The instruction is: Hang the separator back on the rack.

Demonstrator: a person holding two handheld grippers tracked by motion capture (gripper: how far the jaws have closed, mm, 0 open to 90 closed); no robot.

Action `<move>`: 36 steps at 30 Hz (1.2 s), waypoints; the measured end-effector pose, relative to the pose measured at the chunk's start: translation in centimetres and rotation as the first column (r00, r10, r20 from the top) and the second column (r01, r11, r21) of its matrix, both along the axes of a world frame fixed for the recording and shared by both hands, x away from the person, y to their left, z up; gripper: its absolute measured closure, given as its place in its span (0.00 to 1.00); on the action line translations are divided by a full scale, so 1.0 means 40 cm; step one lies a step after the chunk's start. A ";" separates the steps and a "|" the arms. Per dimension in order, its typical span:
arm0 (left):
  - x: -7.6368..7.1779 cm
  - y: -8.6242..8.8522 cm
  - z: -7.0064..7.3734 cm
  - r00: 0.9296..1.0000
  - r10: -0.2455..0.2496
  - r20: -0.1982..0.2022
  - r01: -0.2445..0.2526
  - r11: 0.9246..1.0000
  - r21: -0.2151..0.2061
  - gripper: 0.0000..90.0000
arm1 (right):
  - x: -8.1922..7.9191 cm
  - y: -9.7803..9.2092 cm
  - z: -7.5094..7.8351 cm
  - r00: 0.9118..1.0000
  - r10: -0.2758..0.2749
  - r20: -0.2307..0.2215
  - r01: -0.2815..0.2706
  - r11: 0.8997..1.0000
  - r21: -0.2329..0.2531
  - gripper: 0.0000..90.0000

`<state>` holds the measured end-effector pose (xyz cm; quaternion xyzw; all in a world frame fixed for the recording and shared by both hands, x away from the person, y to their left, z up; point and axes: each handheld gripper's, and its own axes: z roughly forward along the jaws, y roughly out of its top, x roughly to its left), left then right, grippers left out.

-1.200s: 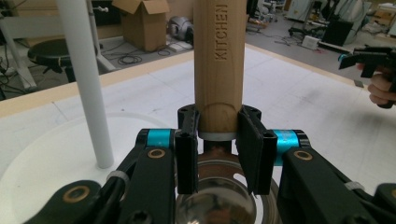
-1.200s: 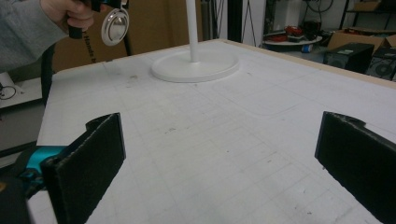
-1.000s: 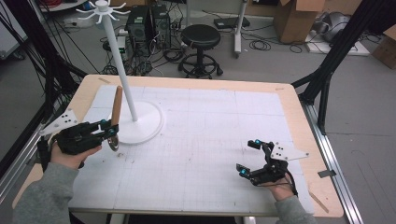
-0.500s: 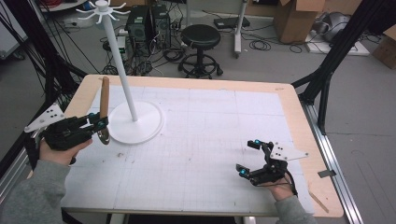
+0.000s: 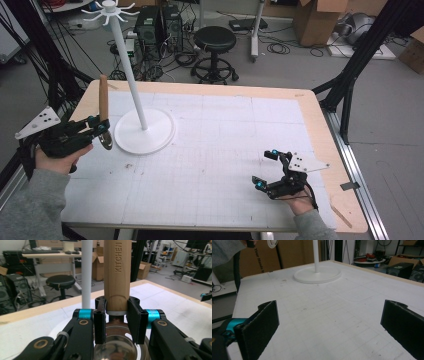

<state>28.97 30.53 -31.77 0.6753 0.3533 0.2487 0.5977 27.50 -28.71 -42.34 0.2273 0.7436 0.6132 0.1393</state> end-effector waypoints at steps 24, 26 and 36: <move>0.007 0.046 0.089 0.999 0.036 0.016 -0.036 0.999 -0.016 0.77 | 0.001 0.005 0.004 1.000 0.006 0.002 -0.006 1.000 0.009 0.01; 0.008 0.045 0.093 0.999 0.031 0.011 -0.031 0.999 -0.012 0.77 | 0.001 0.005 0.004 1.000 0.007 0.002 -0.007 1.000 0.009 0.01; 0.020 0.051 0.110 1.000 -0.008 0.006 0.008 0.999 -0.031 0.77 | 0.000 0.004 0.005 1.000 0.002 0.002 -0.002 1.000 0.008 0.01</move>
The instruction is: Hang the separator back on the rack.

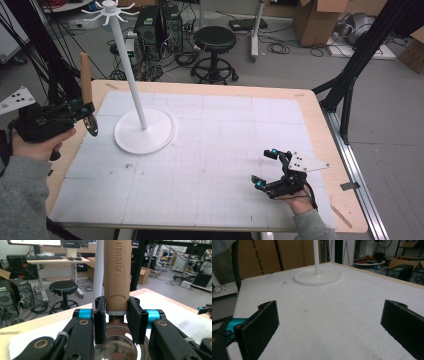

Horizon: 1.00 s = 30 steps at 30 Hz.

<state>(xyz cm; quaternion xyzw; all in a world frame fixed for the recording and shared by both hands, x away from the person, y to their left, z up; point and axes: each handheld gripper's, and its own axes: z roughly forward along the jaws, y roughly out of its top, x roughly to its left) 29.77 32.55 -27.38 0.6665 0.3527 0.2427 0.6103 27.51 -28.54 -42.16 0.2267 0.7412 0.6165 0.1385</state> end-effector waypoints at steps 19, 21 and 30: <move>0.029 0.021 0.032 0.998 -0.064 -0.019 0.064 0.998 0.026 0.77 | -0.002 0.005 0.003 1.000 0.010 0.005 -0.011 1.000 0.009 0.01; 0.030 0.023 0.039 0.998 -0.064 -0.018 0.064 0.997 0.030 0.77 | -0.003 0.005 0.004 1.000 0.013 0.004 -0.013 1.000 0.011 0.01; 0.036 0.019 0.061 0.998 -0.063 -0.007 0.063 0.997 0.041 0.77 | -0.004 0.010 0.004 1.000 0.021 0.000 -0.021 1.000 0.017 0.01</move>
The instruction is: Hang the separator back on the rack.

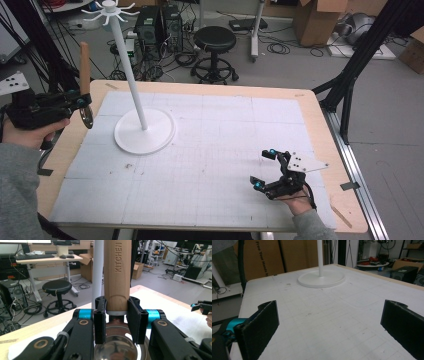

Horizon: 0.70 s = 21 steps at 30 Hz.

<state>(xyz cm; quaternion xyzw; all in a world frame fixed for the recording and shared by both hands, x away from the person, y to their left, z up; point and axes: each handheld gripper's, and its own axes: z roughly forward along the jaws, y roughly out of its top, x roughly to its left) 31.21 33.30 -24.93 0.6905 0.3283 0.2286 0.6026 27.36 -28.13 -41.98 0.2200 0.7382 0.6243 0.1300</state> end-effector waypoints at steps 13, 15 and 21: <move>0.005 -0.001 0.034 0.998 0.054 0.012 -0.054 0.999 -0.002 0.77 | 0.004 -0.001 -0.001 1.000 0.006 -0.003 -0.006 1.000 0.001 0.01; 0.007 -0.005 0.038 0.999 0.052 0.015 -0.052 0.999 -0.002 0.77 | 0.003 0.000 -0.001 1.000 0.009 -0.003 -0.009 1.000 0.000 0.01; 0.012 -0.015 0.059 0.999 0.047 0.028 -0.047 0.999 0.001 0.77 | 0.004 -0.003 0.000 1.000 0.008 0.001 -0.008 1.000 0.005 0.01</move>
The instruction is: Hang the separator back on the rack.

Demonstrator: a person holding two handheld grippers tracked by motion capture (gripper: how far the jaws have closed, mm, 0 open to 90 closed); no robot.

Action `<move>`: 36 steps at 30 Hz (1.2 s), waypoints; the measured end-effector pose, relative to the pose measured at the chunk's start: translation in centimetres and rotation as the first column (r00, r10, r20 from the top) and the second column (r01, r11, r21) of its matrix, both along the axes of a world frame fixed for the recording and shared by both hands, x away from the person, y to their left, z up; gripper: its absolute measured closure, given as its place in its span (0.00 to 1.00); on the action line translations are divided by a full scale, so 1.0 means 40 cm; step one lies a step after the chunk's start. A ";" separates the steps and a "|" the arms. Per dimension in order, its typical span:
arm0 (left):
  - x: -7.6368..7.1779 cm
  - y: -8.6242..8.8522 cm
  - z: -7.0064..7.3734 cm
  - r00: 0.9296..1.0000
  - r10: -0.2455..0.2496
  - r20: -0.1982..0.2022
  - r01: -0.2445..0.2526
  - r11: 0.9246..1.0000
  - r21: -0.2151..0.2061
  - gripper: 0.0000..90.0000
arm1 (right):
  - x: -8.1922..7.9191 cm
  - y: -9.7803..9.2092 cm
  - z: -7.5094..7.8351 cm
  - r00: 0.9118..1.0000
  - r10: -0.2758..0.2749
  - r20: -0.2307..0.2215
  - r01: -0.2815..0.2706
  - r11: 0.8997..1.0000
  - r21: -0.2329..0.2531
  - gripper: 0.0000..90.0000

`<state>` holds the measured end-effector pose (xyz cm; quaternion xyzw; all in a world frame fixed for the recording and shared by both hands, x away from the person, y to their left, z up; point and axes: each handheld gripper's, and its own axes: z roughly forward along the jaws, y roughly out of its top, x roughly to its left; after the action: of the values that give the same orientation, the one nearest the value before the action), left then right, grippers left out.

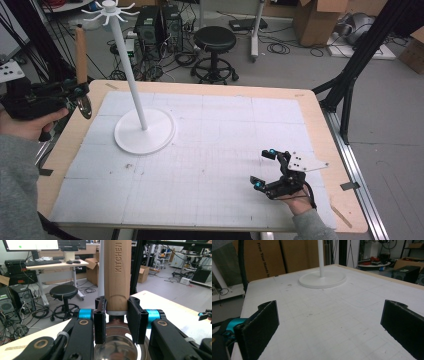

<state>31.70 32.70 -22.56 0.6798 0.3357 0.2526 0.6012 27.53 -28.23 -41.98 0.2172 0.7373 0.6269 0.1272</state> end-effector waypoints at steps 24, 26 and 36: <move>0.019 -0.010 0.029 1.000 0.017 0.026 -0.017 1.000 0.004 0.77 | -0.001 -0.002 0.000 1.000 0.006 -0.012 -0.006 1.000 0.011 0.01; 0.019 -0.008 0.029 0.999 0.028 0.036 -0.028 1.000 0.007 0.77 | -0.001 -0.001 0.000 1.000 0.005 -0.011 -0.005 1.000 0.009 0.01; 0.027 -0.016 0.034 0.998 0.045 0.047 -0.044 0.999 -0.011 0.77 | -0.001 0.000 -0.001 1.000 0.010 -0.012 -0.010 1.000 0.006 0.01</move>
<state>32.76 32.06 -21.21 0.6628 0.3377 0.2803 0.6067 27.51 -28.24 -42.02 0.2177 0.7372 0.6285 0.1188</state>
